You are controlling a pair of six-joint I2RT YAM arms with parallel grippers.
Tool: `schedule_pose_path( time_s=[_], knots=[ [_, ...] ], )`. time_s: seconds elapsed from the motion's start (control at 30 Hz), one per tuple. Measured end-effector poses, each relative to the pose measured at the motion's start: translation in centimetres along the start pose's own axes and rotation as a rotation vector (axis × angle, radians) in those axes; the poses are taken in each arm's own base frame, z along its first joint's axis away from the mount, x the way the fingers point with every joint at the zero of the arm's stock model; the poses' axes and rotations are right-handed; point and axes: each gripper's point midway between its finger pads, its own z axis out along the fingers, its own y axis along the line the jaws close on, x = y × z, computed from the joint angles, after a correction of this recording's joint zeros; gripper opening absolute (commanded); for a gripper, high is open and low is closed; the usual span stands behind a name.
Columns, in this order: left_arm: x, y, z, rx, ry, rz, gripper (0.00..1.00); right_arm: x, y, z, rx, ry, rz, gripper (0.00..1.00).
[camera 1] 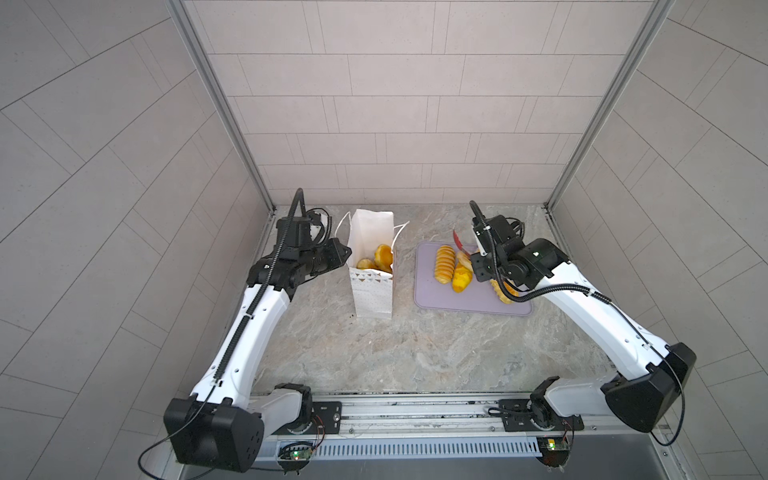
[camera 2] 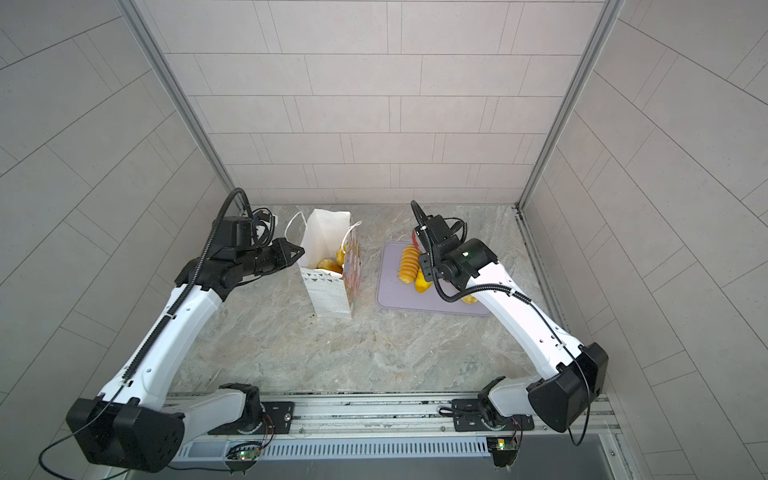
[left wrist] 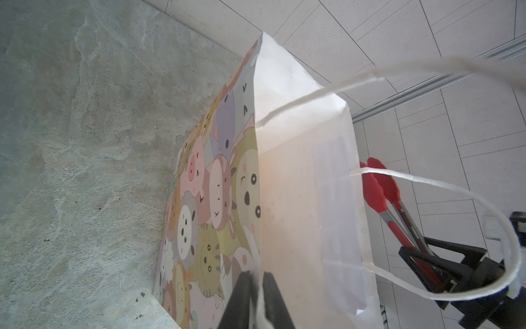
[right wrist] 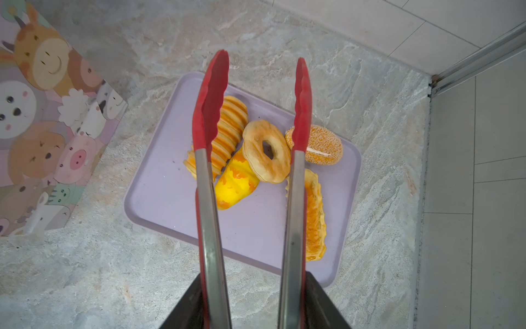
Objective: Place the fake bread into the paper bag
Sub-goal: 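Move the empty tongs back over the tray with the right gripper, then lower the open tongs around the ring donut on the tray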
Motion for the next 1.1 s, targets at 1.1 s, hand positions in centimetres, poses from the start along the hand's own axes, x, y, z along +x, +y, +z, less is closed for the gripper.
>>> schedule_pose_path(
  time_s=[1.1],
  knots=[
    [0.3,-0.3,0.1,0.021,0.015,0.007,0.13,2.2,0.5,7.7,0.138,0.254,-0.152,0.48]
  ],
)
